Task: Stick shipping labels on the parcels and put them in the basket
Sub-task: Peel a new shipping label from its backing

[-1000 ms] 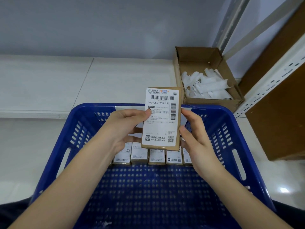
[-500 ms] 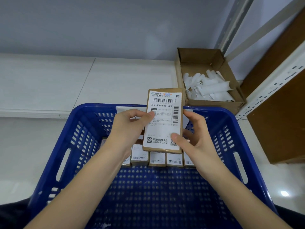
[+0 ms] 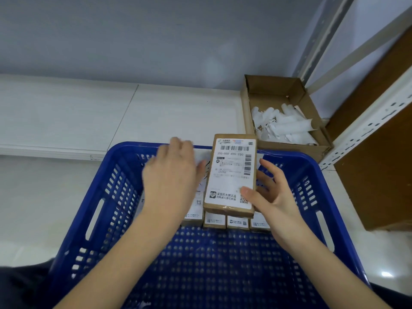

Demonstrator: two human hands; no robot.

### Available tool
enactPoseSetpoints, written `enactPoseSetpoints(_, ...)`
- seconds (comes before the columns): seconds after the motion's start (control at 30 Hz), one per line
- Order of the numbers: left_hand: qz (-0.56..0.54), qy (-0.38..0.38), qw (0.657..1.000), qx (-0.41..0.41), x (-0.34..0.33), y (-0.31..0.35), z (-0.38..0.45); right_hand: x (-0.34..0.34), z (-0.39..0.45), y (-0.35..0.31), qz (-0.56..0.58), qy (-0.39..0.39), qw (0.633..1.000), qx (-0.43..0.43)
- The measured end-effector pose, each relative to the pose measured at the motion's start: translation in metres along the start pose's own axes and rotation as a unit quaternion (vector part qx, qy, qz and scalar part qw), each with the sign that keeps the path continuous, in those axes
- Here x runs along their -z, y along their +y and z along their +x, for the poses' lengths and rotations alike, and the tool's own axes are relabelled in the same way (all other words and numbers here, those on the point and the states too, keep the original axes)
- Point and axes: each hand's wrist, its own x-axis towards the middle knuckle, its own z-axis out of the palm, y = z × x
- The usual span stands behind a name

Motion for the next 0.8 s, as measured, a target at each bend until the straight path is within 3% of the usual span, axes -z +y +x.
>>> enactPoseSetpoints(0.03,-0.066,0.033,0.995,-0.062,-0.002,0.006,-0.003,0.0,0.0,-0.001,0.001,-0.005,1.0,-0.001)
enactPoseSetpoints(0.1,-0.128,-0.029,0.975,-0.177,-0.002,0.022,-0.007,-0.003,0.001,-0.004,-0.007,-0.016,1.0,0.003)
enactPoseSetpoints(0.2,-0.221,-0.185,0.939,-0.186,-0.008,0.029,-0.009,-0.005,-0.001,-0.005,-0.007,-0.021,1.0,0.007)
enactPoseSetpoints(0.33,-0.189,-0.216,0.938,-0.192,-0.028,0.021,-0.015,-0.005,-0.003,0.001,0.017,-0.002,1.0,-0.003)
enactPoseSetpoints(0.47,-0.193,-0.304,0.926,-0.118,-0.031,0.01,0.0,-0.01,-0.001,0.005,0.052,-0.012,0.997,-0.049)
enactPoseSetpoints(0.57,-0.162,-0.269,0.943,-0.113,-0.036,0.001,0.011,-0.01,0.0,0.002,0.046,-0.027,0.997,-0.051)
enactPoseSetpoints(0.67,-0.226,-0.245,0.943,0.013,-0.035,0.006,0.008,-0.01,0.002,0.0,0.015,-0.016,0.999,-0.044)
enactPoseSetpoints(0.7,-0.289,-0.252,0.921,0.07,-0.034,0.009,0.004,-0.01,0.004,-0.001,0.006,-0.014,0.999,-0.048)
enactPoseSetpoints(0.77,-0.448,-0.254,0.84,0.17,-0.029,0.014,-0.006,-0.011,0.007,-0.005,-0.035,-0.029,0.997,-0.062)
enactPoseSetpoints(0.8,-0.485,-0.244,0.818,0.189,-0.028,0.014,-0.01,-0.013,0.009,-0.009,-0.079,-0.046,0.993,-0.069)
